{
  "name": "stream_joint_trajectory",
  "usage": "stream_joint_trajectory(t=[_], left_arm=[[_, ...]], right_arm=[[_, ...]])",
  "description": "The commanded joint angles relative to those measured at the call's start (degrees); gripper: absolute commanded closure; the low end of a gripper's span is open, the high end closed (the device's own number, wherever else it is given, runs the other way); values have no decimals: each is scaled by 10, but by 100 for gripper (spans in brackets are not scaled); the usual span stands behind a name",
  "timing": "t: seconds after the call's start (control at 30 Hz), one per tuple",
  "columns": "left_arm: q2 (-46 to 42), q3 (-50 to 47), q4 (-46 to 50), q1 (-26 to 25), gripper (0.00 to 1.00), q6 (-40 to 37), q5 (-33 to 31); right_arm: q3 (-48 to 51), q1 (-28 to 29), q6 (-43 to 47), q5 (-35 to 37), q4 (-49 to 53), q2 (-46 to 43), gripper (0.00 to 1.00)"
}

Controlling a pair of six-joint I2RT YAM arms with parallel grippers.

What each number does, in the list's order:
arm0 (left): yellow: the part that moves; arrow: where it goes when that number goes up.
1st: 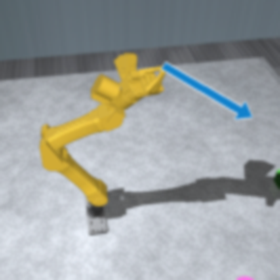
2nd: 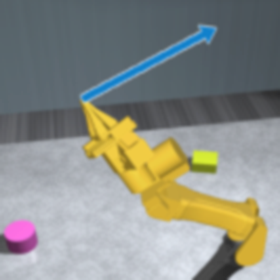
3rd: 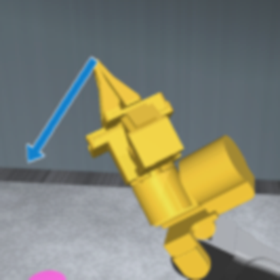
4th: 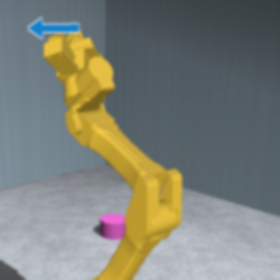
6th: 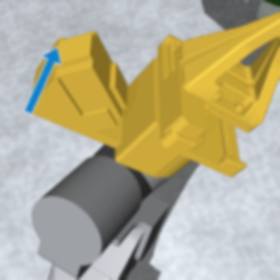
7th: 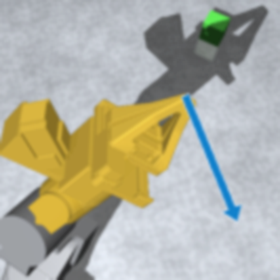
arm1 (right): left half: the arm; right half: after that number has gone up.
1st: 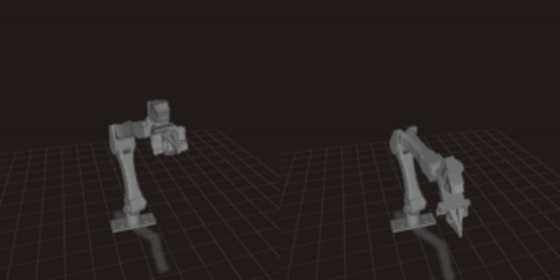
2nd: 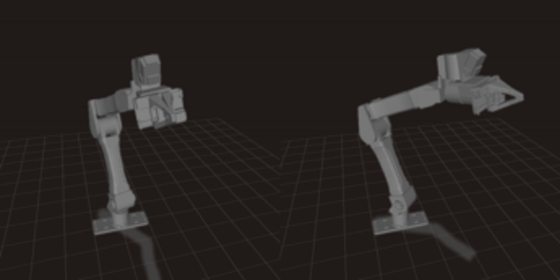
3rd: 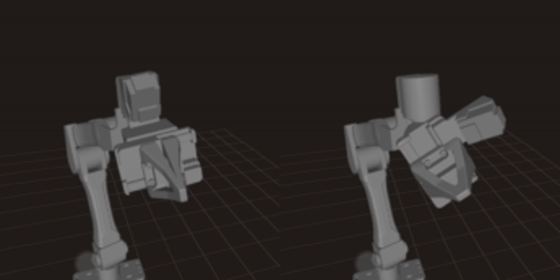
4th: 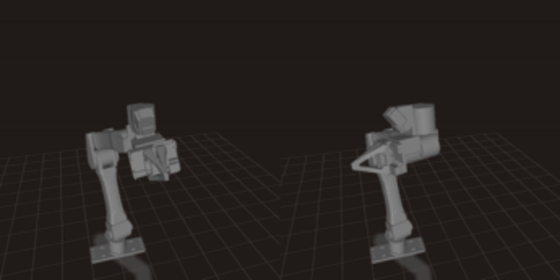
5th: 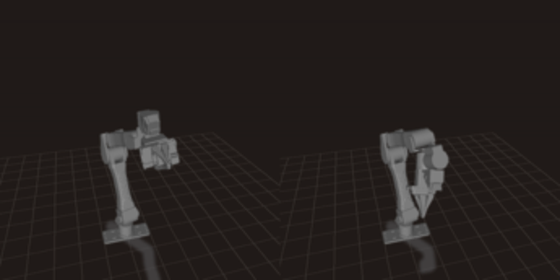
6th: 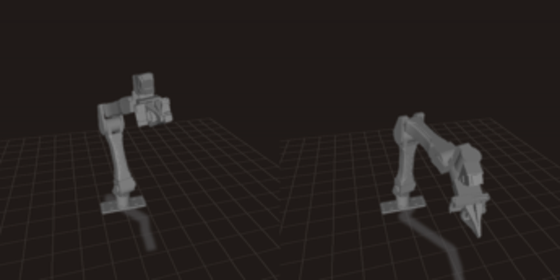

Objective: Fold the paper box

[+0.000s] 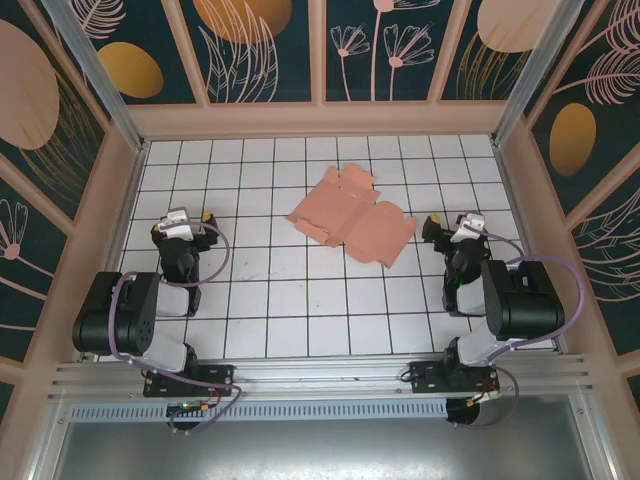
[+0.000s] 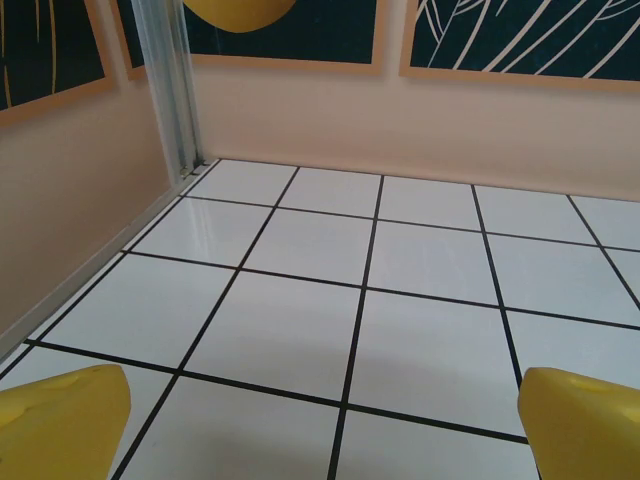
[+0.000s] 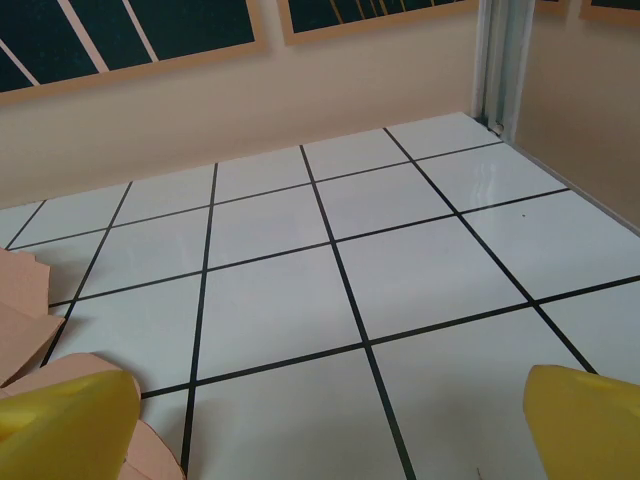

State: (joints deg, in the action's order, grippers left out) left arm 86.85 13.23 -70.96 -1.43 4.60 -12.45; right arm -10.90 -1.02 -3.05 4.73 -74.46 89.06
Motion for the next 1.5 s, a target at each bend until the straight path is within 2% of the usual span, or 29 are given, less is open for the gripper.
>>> stream_joint_trajectory(t=[0.0,0.9,1.03,1.17,1.23,1.3,1.47], left_arm=[[2,-2,-29,3,1,7,-3],[-1,-6,-34,2,1,4,-1],[-59,8,40,-5,1,2,-26],[-148,84,226,-45,1,-3,-42],[-159,122,276,-73,1,19,-30],[-147,160,307,-105,1,54,-17],[-44,264,319,-201,1,129,-11]], right_arm=[[-6,3,10,15,-28,3,1],[-5,2,13,6,-30,2,1],[15,4,11,15,-51,-22,1],[8,3,12,15,30,-104,1],[-16,4,6,19,106,-142,1],[-52,3,-27,34,199,-174,1],[-120,6,-82,-13,333,-201,1]])
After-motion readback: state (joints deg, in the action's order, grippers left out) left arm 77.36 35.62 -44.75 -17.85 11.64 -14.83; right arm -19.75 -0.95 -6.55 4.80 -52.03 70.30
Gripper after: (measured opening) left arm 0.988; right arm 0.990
